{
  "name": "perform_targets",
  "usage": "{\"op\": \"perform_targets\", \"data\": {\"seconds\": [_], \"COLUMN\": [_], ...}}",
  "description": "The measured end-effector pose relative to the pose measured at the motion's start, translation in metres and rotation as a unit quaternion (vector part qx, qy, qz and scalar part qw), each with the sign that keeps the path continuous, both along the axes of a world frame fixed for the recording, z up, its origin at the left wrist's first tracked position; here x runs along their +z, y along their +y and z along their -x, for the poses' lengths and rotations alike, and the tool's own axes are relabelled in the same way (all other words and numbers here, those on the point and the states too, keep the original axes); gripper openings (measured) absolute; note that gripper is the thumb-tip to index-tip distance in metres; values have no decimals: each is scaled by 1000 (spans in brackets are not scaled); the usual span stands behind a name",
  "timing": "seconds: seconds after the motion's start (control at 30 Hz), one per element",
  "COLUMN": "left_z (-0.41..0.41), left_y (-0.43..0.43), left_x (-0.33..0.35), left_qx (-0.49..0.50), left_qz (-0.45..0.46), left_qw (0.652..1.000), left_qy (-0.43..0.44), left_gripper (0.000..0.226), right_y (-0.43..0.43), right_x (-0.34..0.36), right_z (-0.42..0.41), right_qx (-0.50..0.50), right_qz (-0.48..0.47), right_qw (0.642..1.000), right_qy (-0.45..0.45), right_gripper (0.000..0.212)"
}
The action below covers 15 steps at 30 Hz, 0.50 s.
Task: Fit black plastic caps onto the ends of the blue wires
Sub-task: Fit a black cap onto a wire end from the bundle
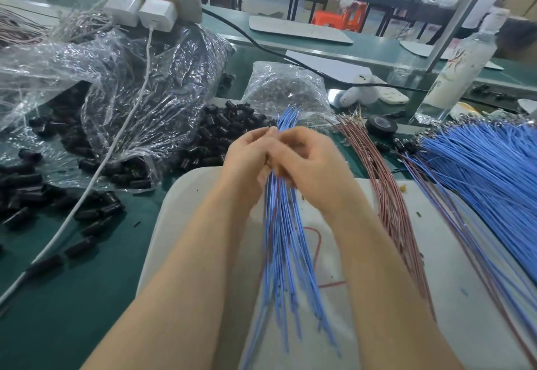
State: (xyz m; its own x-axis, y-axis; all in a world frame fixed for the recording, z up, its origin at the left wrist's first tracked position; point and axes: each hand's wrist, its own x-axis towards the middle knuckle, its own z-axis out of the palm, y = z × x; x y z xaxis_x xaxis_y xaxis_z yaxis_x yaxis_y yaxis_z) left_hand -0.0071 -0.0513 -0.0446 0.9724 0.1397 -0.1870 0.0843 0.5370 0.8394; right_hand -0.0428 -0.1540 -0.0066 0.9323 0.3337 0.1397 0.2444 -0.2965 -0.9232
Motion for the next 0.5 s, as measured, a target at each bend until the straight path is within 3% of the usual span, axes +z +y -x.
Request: {"op": "perform_targets", "data": {"seconds": [0.03,0.1,0.3,0.5], "left_z": [0,0,1,1], "left_y": [-2,-6,-11,-8], "left_x": [-1,-2,-5,-5], "left_qx": [1,-2,-9,8], "left_qz": [-1,-31,-93,-76], "left_qw": [1000,999,994,995], "left_qy": [-10,-23,-56,-62], "left_gripper": [18,12,9,6], "right_y": [-3,-9,-14,-14], "right_x": [-8,-21,-31,-31], "right_z": [-8,-18,-26,-26], "right_qx": [-109,-187,-177,-128], "right_qz": [49,115,89,155], "right_qw": [992,974,980,980], "right_qy": [-39,-46,-13,4], "right_gripper": [9,13,16,22]}}
